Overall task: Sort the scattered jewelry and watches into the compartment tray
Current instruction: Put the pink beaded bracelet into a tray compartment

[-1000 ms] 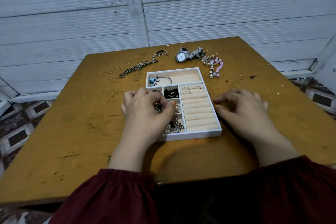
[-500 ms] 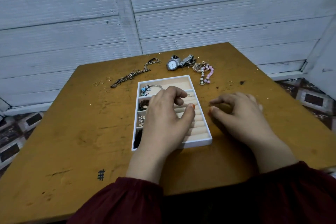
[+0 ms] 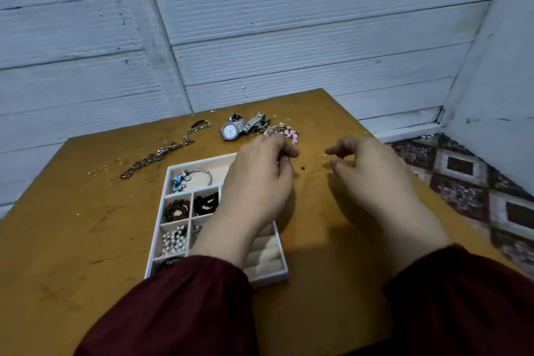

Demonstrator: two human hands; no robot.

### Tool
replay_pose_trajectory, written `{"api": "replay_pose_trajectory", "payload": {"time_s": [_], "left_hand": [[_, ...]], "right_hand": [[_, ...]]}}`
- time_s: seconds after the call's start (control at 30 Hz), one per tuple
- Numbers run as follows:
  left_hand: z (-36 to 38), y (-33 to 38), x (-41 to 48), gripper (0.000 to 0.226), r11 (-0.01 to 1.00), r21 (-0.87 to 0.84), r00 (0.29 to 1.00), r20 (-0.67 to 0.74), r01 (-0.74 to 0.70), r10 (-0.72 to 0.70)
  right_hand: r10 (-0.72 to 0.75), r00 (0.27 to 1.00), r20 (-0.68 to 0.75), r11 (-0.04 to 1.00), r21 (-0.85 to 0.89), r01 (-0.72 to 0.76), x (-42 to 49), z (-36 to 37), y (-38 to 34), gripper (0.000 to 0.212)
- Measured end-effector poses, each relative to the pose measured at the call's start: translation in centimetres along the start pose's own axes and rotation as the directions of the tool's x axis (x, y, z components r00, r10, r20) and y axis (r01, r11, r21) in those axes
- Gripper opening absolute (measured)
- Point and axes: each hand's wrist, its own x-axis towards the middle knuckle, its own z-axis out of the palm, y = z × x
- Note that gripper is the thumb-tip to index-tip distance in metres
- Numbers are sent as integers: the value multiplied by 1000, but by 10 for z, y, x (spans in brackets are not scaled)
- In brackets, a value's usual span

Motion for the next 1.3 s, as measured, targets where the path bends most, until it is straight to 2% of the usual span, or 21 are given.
{"api": "replay_pose_trajectory", "payload": {"time_s": [0.1,0.2,0.5,0.7,0.87,1.03,1.17,1.3], "left_hand": [[4,4,21,26,992,-84,995,-17,97,-98],[10,4,39,32,985,-80,988,-9,150,-151],[28,-10,83,28,953,174,966,24,248,-256],[35,-25,96,23,877,369,939,28,309,-343],[39,-33,101,37,808,470,903,50,356,-427],[47,-32,95,35,804,500,922,28,321,-386],[50,-32,93,33,788,529,930,-10,316,-366],[51,-34,93,26,788,539,937,-5,297,-350]], "right_hand": [[13,999,31,999,-39,-12,22,3,7,22],[19,997,81,998,-69,-13,43,8,15,20],[-37,981,193,996,-71,52,58,15,34,24],[-33,988,154,995,-85,47,58,22,36,20],[-2,990,143,999,-52,9,61,27,36,12],[-5,991,131,1000,-16,7,63,31,36,5],[-56,995,83,997,63,51,62,33,38,6],[-106,993,48,993,53,103,61,34,39,7]]}}
